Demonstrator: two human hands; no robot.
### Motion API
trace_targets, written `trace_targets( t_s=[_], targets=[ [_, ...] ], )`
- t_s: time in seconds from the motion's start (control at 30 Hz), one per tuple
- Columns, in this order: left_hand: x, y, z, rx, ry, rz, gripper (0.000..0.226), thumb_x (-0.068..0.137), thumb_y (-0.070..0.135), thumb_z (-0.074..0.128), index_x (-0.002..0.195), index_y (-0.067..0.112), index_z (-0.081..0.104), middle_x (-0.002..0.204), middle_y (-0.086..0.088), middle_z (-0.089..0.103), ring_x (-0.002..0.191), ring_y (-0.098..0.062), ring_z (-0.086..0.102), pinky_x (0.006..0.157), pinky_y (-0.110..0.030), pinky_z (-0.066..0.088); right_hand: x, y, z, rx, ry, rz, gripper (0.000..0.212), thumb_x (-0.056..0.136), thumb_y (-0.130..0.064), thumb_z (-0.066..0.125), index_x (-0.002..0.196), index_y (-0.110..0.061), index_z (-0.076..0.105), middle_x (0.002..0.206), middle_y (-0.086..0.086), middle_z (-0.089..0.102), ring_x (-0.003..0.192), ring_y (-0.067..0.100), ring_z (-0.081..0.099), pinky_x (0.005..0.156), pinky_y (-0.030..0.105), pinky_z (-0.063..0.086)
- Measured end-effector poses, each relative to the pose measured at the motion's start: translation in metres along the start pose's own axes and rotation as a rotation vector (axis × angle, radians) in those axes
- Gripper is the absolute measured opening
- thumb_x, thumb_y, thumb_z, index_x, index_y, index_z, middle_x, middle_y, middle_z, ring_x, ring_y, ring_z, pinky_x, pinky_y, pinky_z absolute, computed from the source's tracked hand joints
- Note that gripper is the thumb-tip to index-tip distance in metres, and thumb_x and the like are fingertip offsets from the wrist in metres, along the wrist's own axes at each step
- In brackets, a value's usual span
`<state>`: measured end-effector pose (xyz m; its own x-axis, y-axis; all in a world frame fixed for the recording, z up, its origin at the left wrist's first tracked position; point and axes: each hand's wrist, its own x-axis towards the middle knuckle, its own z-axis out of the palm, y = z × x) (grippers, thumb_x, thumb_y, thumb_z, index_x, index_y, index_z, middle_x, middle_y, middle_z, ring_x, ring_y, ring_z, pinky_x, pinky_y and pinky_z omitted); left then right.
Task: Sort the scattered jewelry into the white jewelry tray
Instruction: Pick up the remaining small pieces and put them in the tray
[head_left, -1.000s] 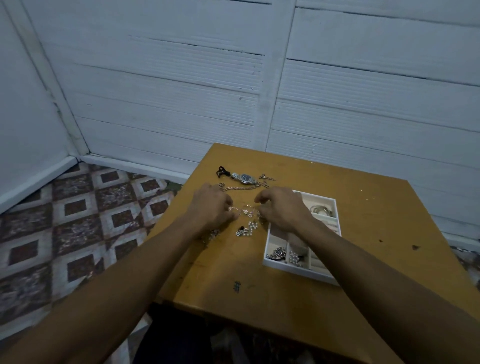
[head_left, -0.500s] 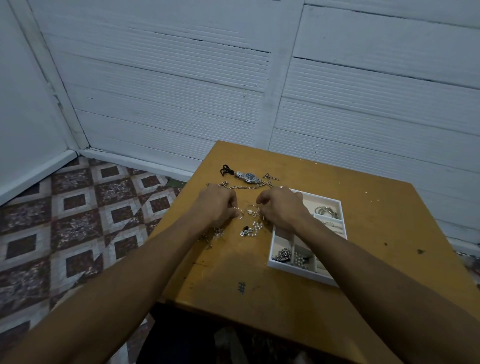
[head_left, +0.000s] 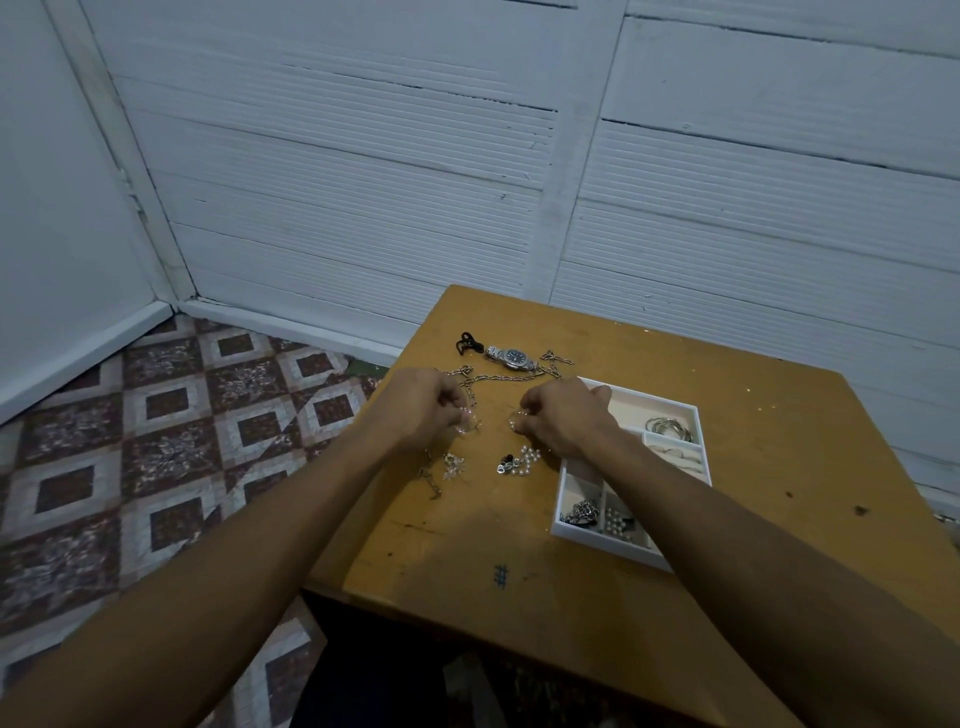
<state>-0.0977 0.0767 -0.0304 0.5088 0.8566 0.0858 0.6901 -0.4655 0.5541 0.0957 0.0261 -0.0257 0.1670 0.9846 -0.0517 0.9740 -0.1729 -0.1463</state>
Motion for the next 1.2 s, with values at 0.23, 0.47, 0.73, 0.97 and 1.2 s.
trace_targets(
  t_s=[0.23,0.47,0.73,0.97,1.2],
  targets=[
    [-0.009,-0.018,-0.011,-0.055,0.014,-0.058,0.009,0.086,0.025,0.071,0.088,0.017,0.076,0.077,0.005,0.069,0.071,-0.005,0.062,0.059,-0.015,0.042,0.006,-0.003,0.006,0.034,0.013,0.021,0.026,0.088,-0.042,0.064,0.111,-0.032,0.066,0.119,-0.005,0.064,0.120,0.021,0.048,0.092,0.042,0.026],
    [-0.012,-0.022,-0.015,-0.060,0.018,-0.065,0.009,0.086,0.025,0.071,0.090,0.017,0.075,0.077,0.007,0.068,0.066,0.000,0.059,0.056,-0.010,0.039,0.014,-0.010,0.004,0.084,-0.085,0.058,0.034,0.086,-0.035,0.068,0.118,-0.033,0.058,0.123,-0.003,0.061,0.123,0.023,0.047,0.097,0.045,0.026],
    [-0.015,-0.019,-0.014,-0.127,-0.003,-0.071,0.008,0.085,0.019,0.072,0.090,0.013,0.074,0.075,0.007,0.069,0.063,0.002,0.063,0.052,-0.007,0.045,0.019,-0.016,-0.005,0.083,-0.145,0.101,0.016,0.080,-0.027,0.074,0.086,-0.031,0.060,0.113,-0.003,0.062,0.119,0.023,0.047,0.101,0.048,0.025],
    [-0.016,-0.019,-0.016,-0.104,0.065,-0.076,0.005,0.087,0.020,0.071,0.089,0.017,0.074,0.073,0.009,0.064,0.065,0.000,0.057,0.057,-0.008,0.039,0.015,-0.016,-0.008,0.023,-0.085,0.014,0.010,0.086,-0.032,0.069,0.095,-0.030,0.069,0.104,-0.005,0.068,0.113,0.018,0.053,0.100,0.044,0.030],
    [-0.016,-0.015,-0.017,-0.124,0.068,-0.075,0.005,0.087,0.020,0.071,0.088,0.016,0.074,0.077,0.002,0.071,0.066,-0.009,0.068,0.065,-0.021,0.055,0.010,-0.013,-0.025,0.131,-0.098,-0.078,0.010,0.084,-0.012,0.070,0.092,-0.016,0.072,0.101,0.003,0.070,0.094,0.018,0.063,0.078,0.028,0.049]
  ],
)
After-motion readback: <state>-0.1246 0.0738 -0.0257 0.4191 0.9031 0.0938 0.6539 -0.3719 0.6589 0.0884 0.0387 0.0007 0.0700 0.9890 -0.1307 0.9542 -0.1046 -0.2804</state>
